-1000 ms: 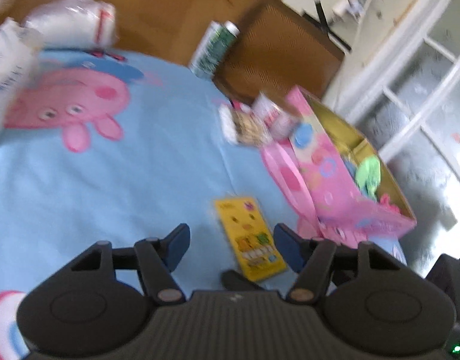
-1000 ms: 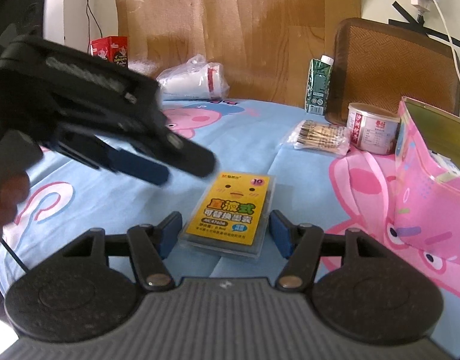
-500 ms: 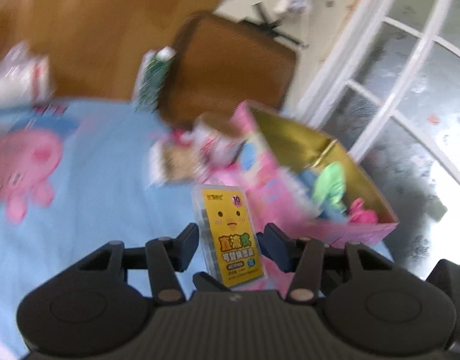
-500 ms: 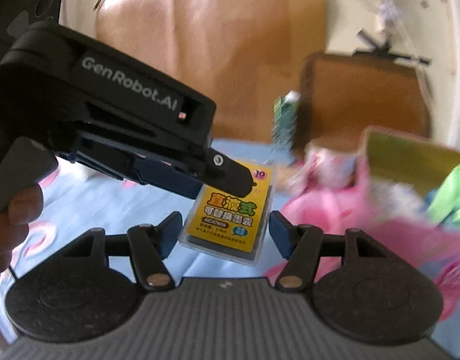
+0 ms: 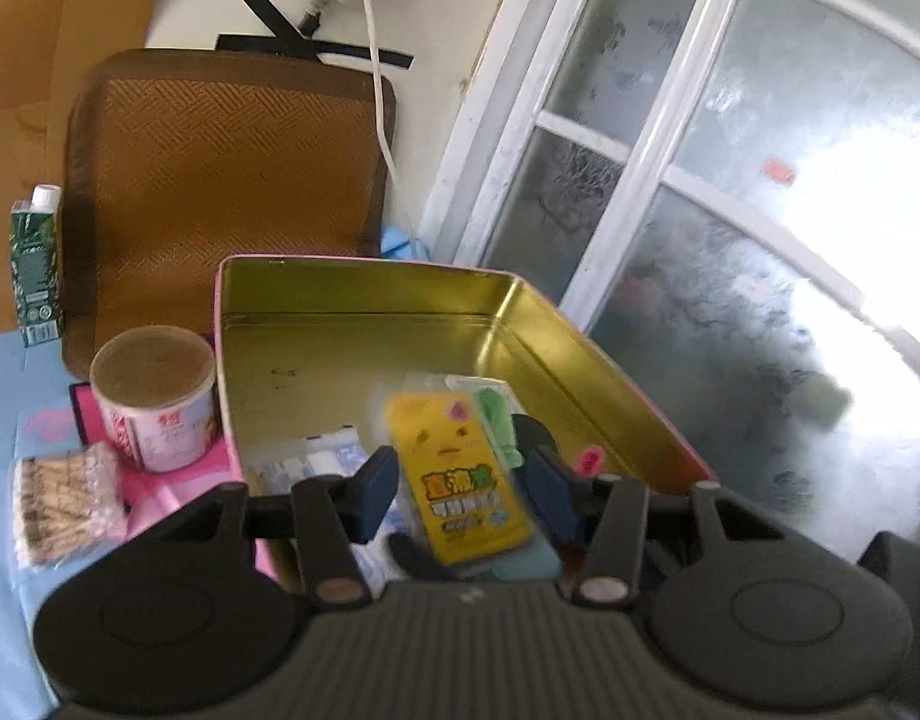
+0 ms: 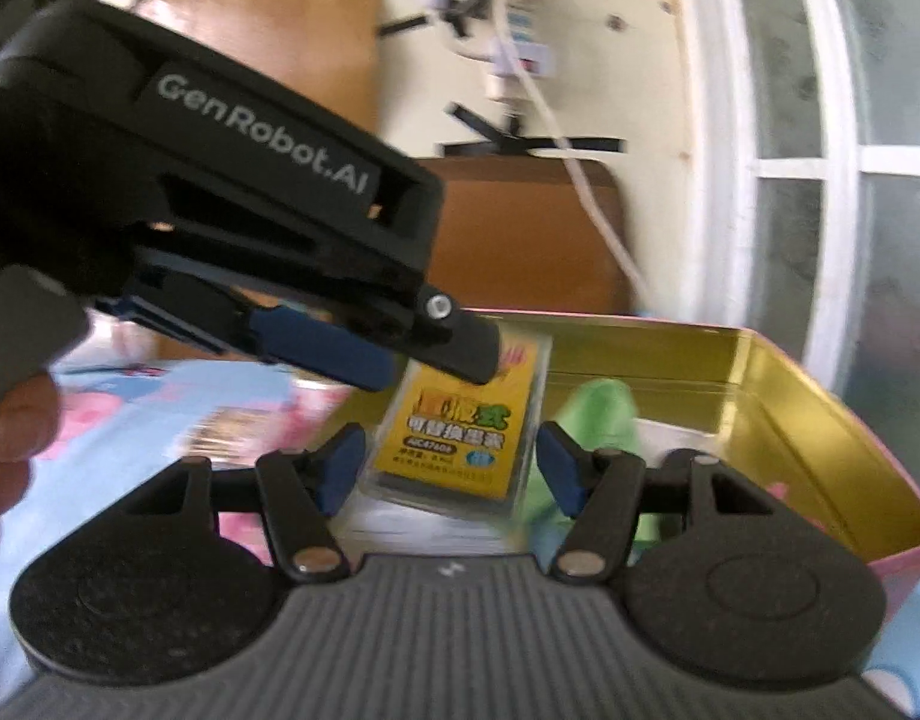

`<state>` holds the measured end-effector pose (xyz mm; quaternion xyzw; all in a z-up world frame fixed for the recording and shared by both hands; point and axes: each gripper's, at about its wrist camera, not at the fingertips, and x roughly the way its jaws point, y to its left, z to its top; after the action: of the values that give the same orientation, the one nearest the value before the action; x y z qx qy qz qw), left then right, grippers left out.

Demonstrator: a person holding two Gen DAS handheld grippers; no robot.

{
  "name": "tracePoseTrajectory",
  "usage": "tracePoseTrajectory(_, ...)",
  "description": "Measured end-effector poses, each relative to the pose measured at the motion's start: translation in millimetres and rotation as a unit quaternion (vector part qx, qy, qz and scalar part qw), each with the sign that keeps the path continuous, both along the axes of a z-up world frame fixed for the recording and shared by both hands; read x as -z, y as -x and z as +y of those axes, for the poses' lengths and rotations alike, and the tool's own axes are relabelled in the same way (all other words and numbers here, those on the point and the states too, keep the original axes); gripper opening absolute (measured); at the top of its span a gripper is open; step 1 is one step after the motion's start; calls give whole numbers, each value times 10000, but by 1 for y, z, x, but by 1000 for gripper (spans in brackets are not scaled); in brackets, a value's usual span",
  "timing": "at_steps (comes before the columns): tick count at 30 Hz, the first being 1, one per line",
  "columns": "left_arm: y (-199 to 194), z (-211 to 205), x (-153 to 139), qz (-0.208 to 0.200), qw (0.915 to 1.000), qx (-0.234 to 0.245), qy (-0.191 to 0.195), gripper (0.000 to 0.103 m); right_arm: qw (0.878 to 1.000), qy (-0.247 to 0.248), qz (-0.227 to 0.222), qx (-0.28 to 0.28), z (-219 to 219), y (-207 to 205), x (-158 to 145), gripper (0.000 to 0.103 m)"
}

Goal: Organize soft objects
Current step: 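Carry the yellow card pack into the pink tin and open the left gripper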

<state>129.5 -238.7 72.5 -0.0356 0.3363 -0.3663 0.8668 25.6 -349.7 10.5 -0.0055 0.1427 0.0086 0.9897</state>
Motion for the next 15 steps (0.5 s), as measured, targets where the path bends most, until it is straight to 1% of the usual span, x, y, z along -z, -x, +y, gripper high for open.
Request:
tracePoseTrajectory(2,-4,-9,3,-102,9996,-130,-209,50,9988,213,-22,446,-10,-11,6,64)
tracePoseTrajectory(3,-5,-11,4,-112,9994,-193,-272,50,9979,238,-29,602,-15,-11,8,64)
tracePoseTrajectory(6,-5,-4,7,-103,9994,-232,-247,52,9971,-149,-80,741,-33,-8,7,64)
tracePoseTrajectory(8,-3,7,7,-135,9990,-332,-253,52,9962,-208,-146,836,-35,-2,6,64)
tracePoseTrajectory(11,2,34,8,-126,9988,-451,-116,53,9962,-412,-266,722,-31,10,1,64)
tracePoseTrajectory(13,6,61,10,-155,9977,-653,-29,57,9967,-443,-351,577,-21,12,-5,64)
tracePoseTrajectory(15,9,94,16,-105,9956,-935,28,58,9977,-452,-404,314,-6,13,-12,63)
